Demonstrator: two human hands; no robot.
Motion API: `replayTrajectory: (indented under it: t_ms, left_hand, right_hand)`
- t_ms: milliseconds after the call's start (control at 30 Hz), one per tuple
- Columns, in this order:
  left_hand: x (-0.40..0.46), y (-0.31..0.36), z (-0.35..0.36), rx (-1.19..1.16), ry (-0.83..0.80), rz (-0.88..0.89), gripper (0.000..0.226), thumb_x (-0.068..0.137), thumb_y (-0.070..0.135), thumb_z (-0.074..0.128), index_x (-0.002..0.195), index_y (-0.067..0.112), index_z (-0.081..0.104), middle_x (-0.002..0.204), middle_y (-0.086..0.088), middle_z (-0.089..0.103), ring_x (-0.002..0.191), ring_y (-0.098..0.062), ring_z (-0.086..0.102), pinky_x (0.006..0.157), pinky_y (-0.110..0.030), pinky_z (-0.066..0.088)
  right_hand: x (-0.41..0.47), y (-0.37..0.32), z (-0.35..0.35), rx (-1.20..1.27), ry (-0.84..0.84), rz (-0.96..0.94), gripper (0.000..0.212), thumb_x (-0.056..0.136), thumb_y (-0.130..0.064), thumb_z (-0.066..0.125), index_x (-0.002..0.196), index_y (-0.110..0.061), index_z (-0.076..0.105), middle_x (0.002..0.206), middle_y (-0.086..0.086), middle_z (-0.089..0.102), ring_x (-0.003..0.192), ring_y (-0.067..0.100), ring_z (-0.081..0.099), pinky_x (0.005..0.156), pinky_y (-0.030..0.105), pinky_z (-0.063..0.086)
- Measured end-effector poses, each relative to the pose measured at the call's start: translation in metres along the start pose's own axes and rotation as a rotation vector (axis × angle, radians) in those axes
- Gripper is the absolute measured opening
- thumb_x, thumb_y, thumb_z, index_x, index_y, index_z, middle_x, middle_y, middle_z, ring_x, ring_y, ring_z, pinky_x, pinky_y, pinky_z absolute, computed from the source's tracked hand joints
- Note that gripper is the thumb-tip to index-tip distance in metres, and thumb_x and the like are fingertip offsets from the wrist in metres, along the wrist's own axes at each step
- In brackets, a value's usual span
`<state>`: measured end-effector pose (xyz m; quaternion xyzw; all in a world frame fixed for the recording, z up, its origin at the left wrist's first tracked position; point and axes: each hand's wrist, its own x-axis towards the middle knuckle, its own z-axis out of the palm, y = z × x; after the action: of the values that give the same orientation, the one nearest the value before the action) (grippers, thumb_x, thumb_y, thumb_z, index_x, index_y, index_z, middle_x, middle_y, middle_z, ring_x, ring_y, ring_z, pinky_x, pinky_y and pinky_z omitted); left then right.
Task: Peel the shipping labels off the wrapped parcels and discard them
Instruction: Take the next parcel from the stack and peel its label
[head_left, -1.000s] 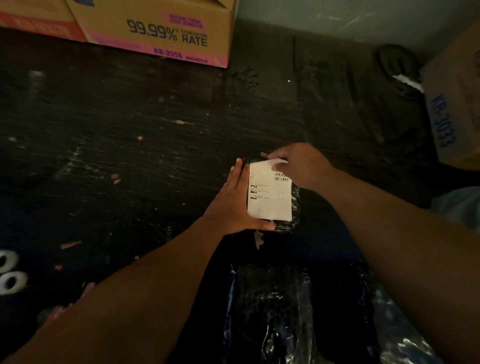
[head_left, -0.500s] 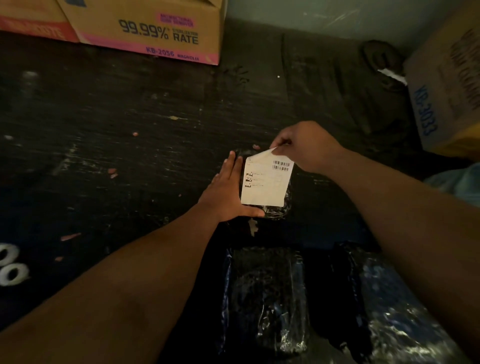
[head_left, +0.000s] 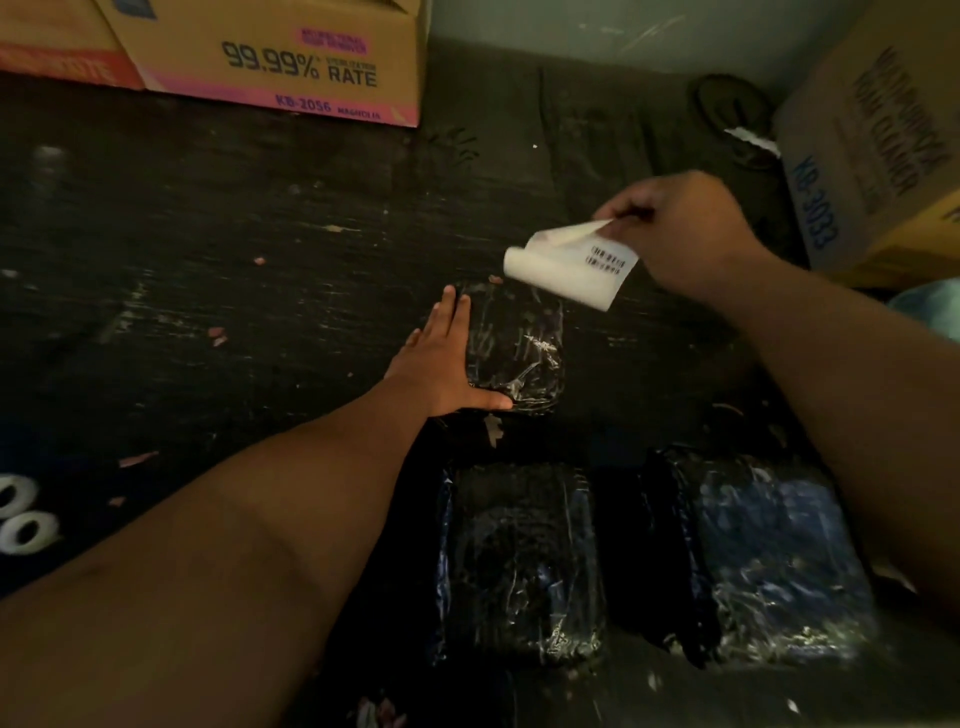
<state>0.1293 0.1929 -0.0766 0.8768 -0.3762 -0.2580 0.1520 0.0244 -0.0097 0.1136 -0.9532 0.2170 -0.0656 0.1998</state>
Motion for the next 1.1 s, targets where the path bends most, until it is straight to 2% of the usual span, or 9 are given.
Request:
replayTrajectory:
  t_ms: [67, 267, 367, 533, 600, 733, 833, 933, 1100]
  left_hand:
    - [-0.002, 0.002, -0.001, 0.029, -0.001, -0.007, 0.155, 0.055, 0.081, 0.078, 0.157, 0.022, -0.023, 0.162, 0.005, -0.036, 0.155, -0.018, -0.013, 0.125, -0.051, 0.008]
    - [-0.006, 0.017, -0.011, 0.135, -0.032, -0.073, 0.155, 0.056, 0.084, 0.075, 0.157, 0.02, -0.024, 0.164, -0.001, -0.032, 0.156, -0.021, -0.008, 0.125, -0.051, 0.007]
    - [-0.004, 0.029, -0.02, 0.227, -0.072, -0.101, 0.153, 0.058, 0.086, 0.072, 0.158, 0.014, -0.019, 0.166, -0.008, -0.025, 0.156, -0.025, -0.006, 0.125, -0.053, 0.005]
    - [-0.001, 0.069, -0.036, 0.271, -0.034, -0.034, 0.13, 0.069, 0.094, 0.05, 0.162, 0.018, -0.001, 0.169, -0.012, -0.008, 0.155, -0.03, 0.002, 0.123, -0.057, 0.006]
    - [0.002, 0.104, -0.036, 0.258, 0.046, 0.028, 0.118, 0.075, 0.092, 0.044, 0.161, 0.018, 0.012, 0.166, -0.014, 0.012, 0.151, -0.034, 0.019, 0.122, -0.055, 0.017]
    - [0.007, 0.201, -0.016, 0.247, 0.197, 0.23, 0.095, 0.084, 0.083, 0.04, 0.151, 0.016, 0.036, 0.148, -0.013, 0.036, 0.136, -0.036, 0.041, 0.113, -0.053, 0.035]
    - [0.005, 0.285, 0.011, 0.234, 0.233, 0.358, 0.085, 0.089, 0.078, 0.041, 0.149, 0.017, 0.04, 0.143, -0.012, 0.04, 0.132, -0.034, 0.045, 0.111, -0.052, 0.037]
    - [-0.001, 0.365, 0.043, 0.22, 0.243, 0.475, 0.083, 0.09, 0.077, 0.04, 0.149, 0.019, 0.04, 0.142, -0.01, 0.041, 0.131, -0.033, 0.045, 0.11, -0.051, 0.037]
    - [-0.008, 0.464, 0.095, 0.151, 0.265, 0.555, 0.071, 0.092, 0.069, 0.048, 0.144, 0.021, 0.044, 0.146, -0.009, 0.039, 0.134, -0.032, 0.042, 0.108, -0.047, 0.038]
  right_hand:
    - [-0.003, 0.003, -0.015, -0.055, 0.019, -0.026, 0.024, 0.094, -0.02, 0.062, 0.114, -0.016, 0.073, 0.112, 0.004, 0.071, 0.102, 0.015, 0.062, 0.091, 0.025, 0.044]
    - [-0.026, 0.024, -0.053, -0.254, -0.038, -0.086, 0.031, 0.097, -0.018, 0.057, 0.127, -0.016, 0.066, 0.131, 0.008, 0.064, 0.123, 0.024, 0.056, 0.105, 0.029, 0.038]
    - [-0.039, 0.042, -0.077, -0.272, -0.02, -0.035, 0.035, 0.098, -0.019, 0.056, 0.132, -0.018, 0.062, 0.135, 0.006, 0.062, 0.123, 0.025, 0.057, 0.101, 0.027, 0.04]
    - [-0.072, 0.083, -0.127, -0.348, -0.026, 0.047, 0.026, 0.096, -0.019, 0.056, 0.115, -0.016, 0.072, 0.118, 0.007, 0.07, 0.104, 0.023, 0.062, 0.081, 0.026, 0.039]
    - [-0.09, 0.108, -0.152, -0.394, 0.002, 0.108, 0.025, 0.095, -0.021, 0.055, 0.114, -0.017, 0.072, 0.112, 0.006, 0.07, 0.097, 0.022, 0.061, 0.076, 0.026, 0.037]
    - [-0.139, 0.164, -0.207, -0.475, 0.053, 0.225, 0.024, 0.09, -0.026, 0.059, 0.104, -0.015, 0.074, 0.109, 0.015, 0.07, 0.096, 0.035, 0.064, 0.078, 0.037, 0.052]
    - [-0.182, 0.202, -0.255, -0.522, 0.053, 0.281, 0.025, 0.092, -0.019, 0.06, 0.112, -0.018, 0.074, 0.116, 0.013, 0.071, 0.106, 0.034, 0.064, 0.088, 0.036, 0.048]
    - [-0.219, 0.242, -0.295, -0.584, 0.063, 0.344, 0.032, 0.093, -0.019, 0.061, 0.124, -0.022, 0.068, 0.118, 0.014, 0.069, 0.11, 0.033, 0.062, 0.086, 0.033, 0.045]
    - [-0.259, 0.301, -0.33, -0.772, 0.004, 0.406, 0.022, 0.095, -0.018, 0.056, 0.109, -0.018, 0.074, 0.106, 0.006, 0.071, 0.099, 0.026, 0.066, 0.078, 0.033, 0.053]
